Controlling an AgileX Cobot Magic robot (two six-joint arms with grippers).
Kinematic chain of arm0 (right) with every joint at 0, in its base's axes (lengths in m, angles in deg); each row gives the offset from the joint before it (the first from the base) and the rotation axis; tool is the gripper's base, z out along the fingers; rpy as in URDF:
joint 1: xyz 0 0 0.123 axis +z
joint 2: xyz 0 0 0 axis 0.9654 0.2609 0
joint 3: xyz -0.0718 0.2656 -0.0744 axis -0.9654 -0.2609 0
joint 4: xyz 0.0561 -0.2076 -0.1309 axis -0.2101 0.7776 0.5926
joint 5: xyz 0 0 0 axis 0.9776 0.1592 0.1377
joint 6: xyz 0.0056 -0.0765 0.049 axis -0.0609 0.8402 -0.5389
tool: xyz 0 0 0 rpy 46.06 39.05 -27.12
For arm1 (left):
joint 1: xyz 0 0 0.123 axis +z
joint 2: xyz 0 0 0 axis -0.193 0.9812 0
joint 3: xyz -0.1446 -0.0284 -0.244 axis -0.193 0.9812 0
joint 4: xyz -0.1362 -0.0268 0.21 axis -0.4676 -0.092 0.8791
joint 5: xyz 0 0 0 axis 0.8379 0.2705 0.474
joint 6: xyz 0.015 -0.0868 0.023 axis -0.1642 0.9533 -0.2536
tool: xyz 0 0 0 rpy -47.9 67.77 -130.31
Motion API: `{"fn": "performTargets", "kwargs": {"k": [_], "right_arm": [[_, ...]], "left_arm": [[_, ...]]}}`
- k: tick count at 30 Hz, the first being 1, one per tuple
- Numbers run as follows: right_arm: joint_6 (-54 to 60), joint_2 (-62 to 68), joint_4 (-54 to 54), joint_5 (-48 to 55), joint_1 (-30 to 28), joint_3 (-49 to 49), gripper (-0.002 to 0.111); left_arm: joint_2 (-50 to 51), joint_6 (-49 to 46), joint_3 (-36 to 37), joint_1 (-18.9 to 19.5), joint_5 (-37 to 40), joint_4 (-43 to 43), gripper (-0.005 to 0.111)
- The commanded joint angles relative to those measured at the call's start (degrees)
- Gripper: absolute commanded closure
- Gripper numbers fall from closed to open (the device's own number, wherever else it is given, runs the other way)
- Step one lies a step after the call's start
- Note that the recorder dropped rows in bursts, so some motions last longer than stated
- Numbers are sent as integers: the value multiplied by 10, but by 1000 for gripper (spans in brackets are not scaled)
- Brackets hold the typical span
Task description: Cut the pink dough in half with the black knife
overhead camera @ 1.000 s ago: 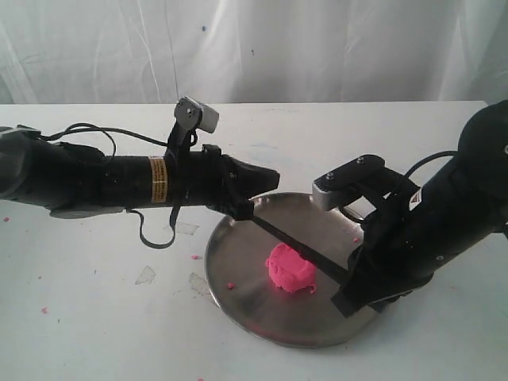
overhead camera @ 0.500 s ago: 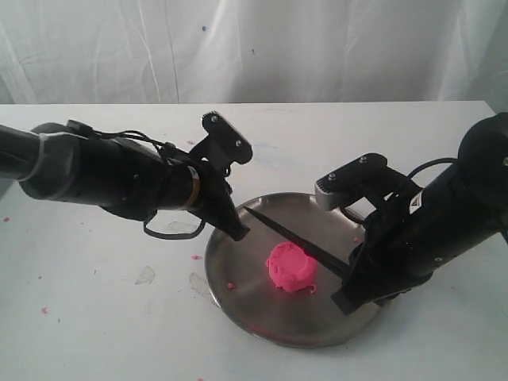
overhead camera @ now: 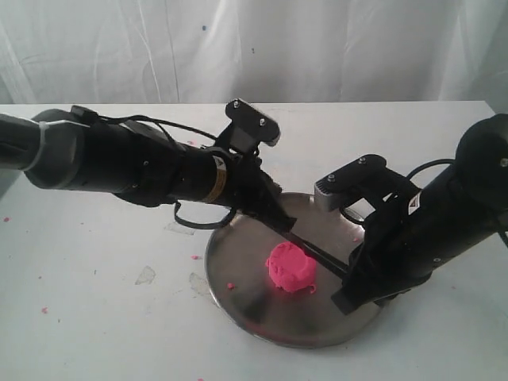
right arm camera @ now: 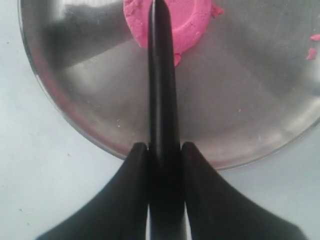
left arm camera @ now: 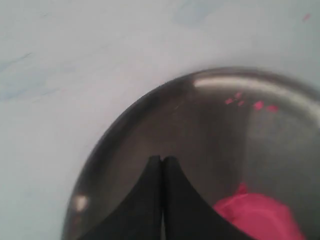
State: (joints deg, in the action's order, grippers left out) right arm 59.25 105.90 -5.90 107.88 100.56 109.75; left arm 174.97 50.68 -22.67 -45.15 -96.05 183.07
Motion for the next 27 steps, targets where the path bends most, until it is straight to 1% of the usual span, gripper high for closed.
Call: {"fn": "performTargets", "kwargs": {"k": [1, 2, 4, 5, 6, 7, 8, 9, 10, 11, 12, 13, 14, 15, 17, 18, 20, 22, 25, 27], "right_arm": [[1, 11, 3, -5, 1, -3, 108], [1, 11, 3, -3, 1, -3, 108], [1, 11, 3, -3, 1, -3, 108], [1, 11, 2, -3, 1, -3, 108], [1, 11, 2, -3, 1, -3, 108], [-2, 11, 2, -4, 1, -3, 108], [-3, 11, 0, -6, 1, -3, 108], [-3, 11, -2, -7, 1, -3, 108], [-3, 11, -2, -7, 1, -3, 108], [-3, 11, -3, -6, 1, -3, 108], [-3, 11, -3, -3, 1, -3, 108], [-3, 11, -3, -1, 1, -3, 108], [-3, 11, -3, 1, 1, -3, 108], [-3, 11, -3, 1, 1, -3, 108], [1, 11, 4, -1, 1, -3, 108], [1, 11, 19, -2, 1, -3, 108], [-16, 11, 47, 1, 1, -3, 108], [-34, 11, 51, 26, 1, -4, 108], [-34, 11, 51, 20, 1, -12, 108], [-34, 11, 49, 5, 1, -18, 108]], "left_arm": [[-25, -8, -7, -4, -33, 9, 107], [-35, -36, 3, -4, -3, 9, 107], [-60, -116, 26, -4, 91, 9, 107], [-73, -186, 37, -4, 141, 9, 107], [-99, -357, 65, -8, 310, 9, 107], [-104, -426, 75, -11, 411, 9, 107], [-107, -534, 75, -7, 539, -5, 107], [-107, -558, 69, -2, 555, -62, 107], [-112, -608, 51, 3, 535, -264, 107], [-114, -677, 40, 3, 515, -405, 107], [-112, -910, 17, 3, 510, -648, 107], [-111, -1020, 4, 3, 518, -765, 107], [-111, -1139, -13, 3, 526, -926, 107], [-111, -1168, -20, 3, 520, -972, 107], [-108, -1171, -15, 3, 467, -1028, 107], [-103, -1171, -4, 3, 415, -1060, 107], [-94, -1172, 15, 3, 339, -1093, 107], [-87, -1173, 24, 3, 284, -1093, 107], [-83, -1173, 24, 3, 238, -1090, 107], [-77, -1173, 24, 1, 224, -1092, 107]]}}
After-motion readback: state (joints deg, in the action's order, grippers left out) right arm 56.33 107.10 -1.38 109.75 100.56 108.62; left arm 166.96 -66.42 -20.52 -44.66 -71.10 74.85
